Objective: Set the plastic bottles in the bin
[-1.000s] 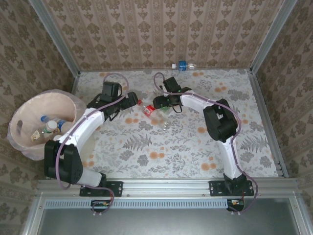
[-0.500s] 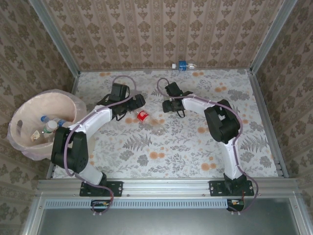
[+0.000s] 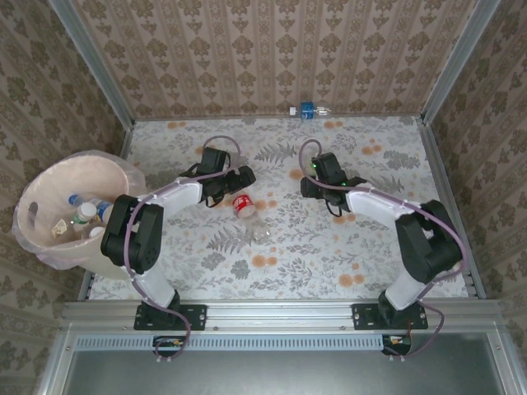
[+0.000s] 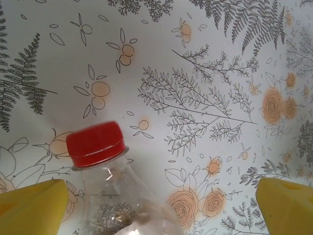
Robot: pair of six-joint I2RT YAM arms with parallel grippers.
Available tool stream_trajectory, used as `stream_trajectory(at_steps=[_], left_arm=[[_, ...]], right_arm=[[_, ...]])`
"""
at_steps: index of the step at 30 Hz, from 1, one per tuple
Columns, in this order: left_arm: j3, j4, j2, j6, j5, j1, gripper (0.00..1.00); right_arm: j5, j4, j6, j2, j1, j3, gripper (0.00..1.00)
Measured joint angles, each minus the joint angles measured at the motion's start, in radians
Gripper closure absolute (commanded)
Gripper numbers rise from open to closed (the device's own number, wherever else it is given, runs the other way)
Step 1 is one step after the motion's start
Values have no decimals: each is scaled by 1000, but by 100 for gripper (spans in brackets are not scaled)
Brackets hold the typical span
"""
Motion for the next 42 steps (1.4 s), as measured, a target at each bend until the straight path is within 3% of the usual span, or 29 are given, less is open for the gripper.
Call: stream_trajectory(at_steps=[10,25,31,37,42], left_arm=[[8,6,0,-11,8,-24,0],[11,-2,-10,-18,16,-56,0],[11,61,-126,-9,103,-62,0],[72,129,-175,49,194,-144,0],[109,119,-171,66,198,-200,0]], right_arm=[[-59,110,24,-163,0,-169,45],[-199,225,-29,-177,13,-201,44],[-267,266,-52,-177,33,-206,44],[-311,332,-56,-177,53,-207,44],[-340,383,-57,-177,60,-206,44]])
